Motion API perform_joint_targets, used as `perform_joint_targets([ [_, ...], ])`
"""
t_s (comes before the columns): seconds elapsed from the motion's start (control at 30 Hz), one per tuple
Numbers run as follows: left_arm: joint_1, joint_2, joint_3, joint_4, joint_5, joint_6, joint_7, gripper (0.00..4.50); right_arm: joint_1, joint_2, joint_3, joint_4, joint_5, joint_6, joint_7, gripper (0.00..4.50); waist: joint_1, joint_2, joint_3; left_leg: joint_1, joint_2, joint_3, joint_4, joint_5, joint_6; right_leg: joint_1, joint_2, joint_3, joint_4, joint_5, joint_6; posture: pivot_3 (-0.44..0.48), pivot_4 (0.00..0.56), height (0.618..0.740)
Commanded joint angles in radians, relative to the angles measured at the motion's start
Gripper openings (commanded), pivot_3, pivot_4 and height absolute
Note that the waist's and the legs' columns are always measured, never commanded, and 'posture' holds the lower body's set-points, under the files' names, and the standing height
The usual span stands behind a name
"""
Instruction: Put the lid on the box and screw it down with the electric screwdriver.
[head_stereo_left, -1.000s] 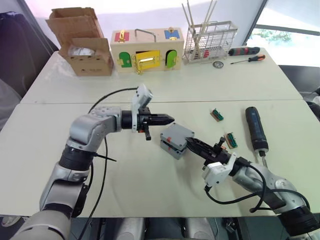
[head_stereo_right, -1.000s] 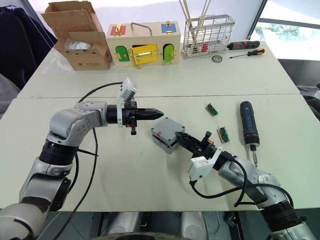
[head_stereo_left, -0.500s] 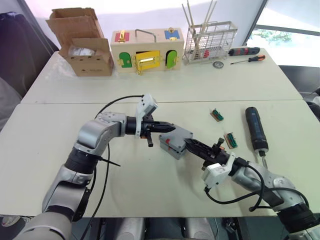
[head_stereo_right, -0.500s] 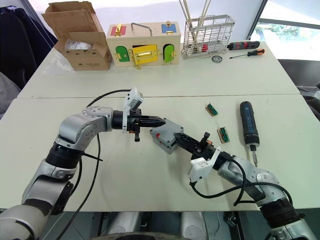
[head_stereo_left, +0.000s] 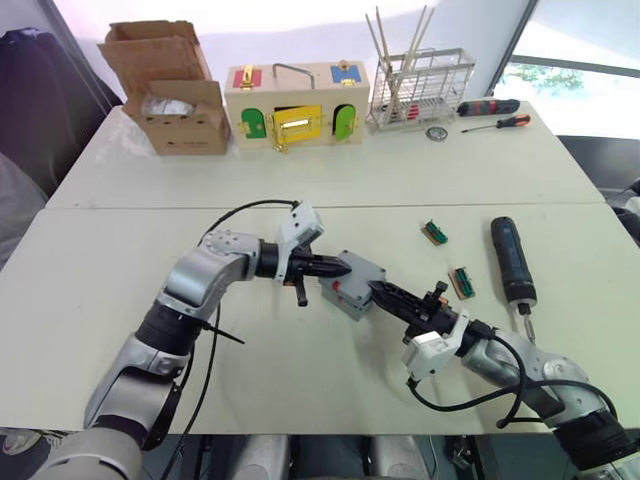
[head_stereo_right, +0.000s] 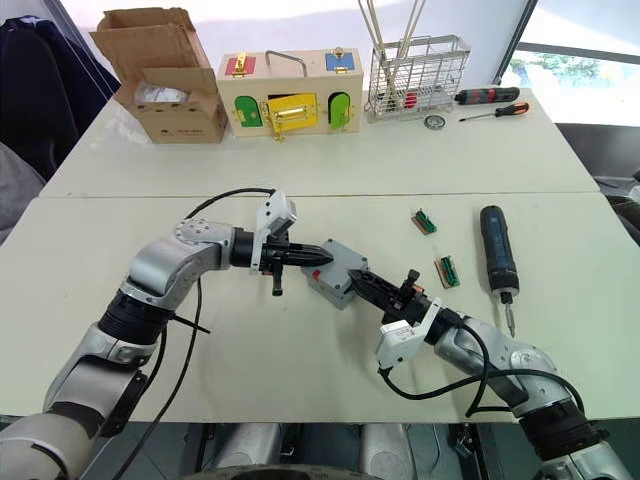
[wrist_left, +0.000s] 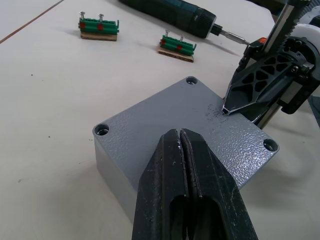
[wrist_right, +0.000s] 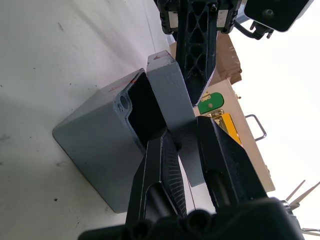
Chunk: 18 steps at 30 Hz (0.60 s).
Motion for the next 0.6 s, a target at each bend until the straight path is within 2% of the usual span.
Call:
perform_joint_targets([
  [0.03,-0.009,-0.008,0.003,0.001,0.016,-0.023,0.002,0.01,0.035,-0.005,0.007,-0.001,-0.024,0.025,-0.001,0.11,0.000,0.000,0.000,0.000,0.000,0.000,0.000,0.000,0.000,0.000,0.000,0.000,0.000,0.000,0.000,0.000,0.150,0.734],
  [0.6,-0.015,-0.014,0.007,0.016,0.028,-0.034,-0.014,0.01,0.049,0.025,0.056,-0.015,-0.068,0.087,-0.048,0.11,-0.004,0.000,0.000,0.000,0.000,0.000,0.000,0.000,0.000,0.000,0.000,0.000,0.000,0.000,0.000,0.000,0.150,0.734],
])
